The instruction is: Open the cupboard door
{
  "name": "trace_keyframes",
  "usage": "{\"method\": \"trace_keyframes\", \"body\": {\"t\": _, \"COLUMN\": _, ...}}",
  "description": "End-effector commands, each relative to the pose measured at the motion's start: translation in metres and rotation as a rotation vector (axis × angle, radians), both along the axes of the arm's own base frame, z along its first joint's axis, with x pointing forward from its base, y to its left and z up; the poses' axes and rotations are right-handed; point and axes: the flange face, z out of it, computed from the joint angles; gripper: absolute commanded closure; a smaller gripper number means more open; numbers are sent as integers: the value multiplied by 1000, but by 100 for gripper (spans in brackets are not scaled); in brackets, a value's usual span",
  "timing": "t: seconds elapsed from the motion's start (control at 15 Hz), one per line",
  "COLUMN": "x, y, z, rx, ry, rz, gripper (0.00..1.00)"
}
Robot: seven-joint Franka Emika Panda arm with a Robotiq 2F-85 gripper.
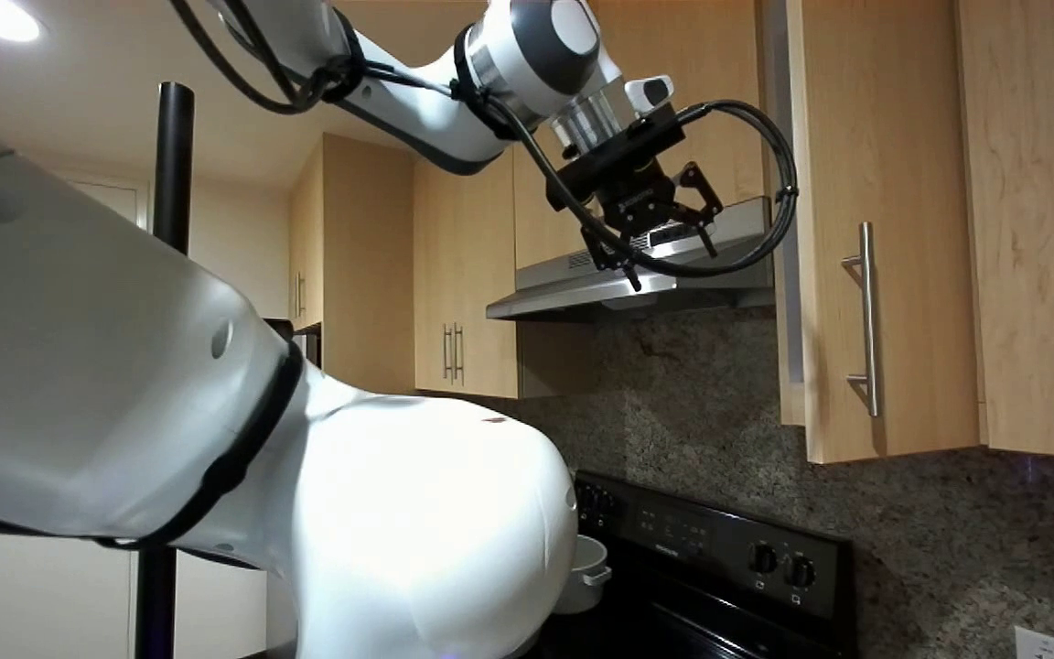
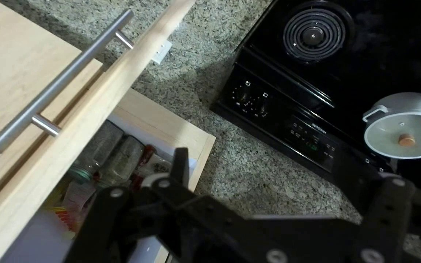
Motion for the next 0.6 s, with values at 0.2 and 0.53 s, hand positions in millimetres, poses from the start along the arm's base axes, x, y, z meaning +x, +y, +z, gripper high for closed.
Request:
{"method": "trace_keyframes", "body": {"t": 0.2, "x": 55, "y": 20, "z": 12, "rx": 124, "ry": -98, "rz": -144, "gripper": 0}}
{"method": "trace_keyframes", "body": {"t": 0.53, "x": 81, "y": 18, "z": 10, "rx": 217, "ry": -242, "rz": -344, "gripper": 0}}
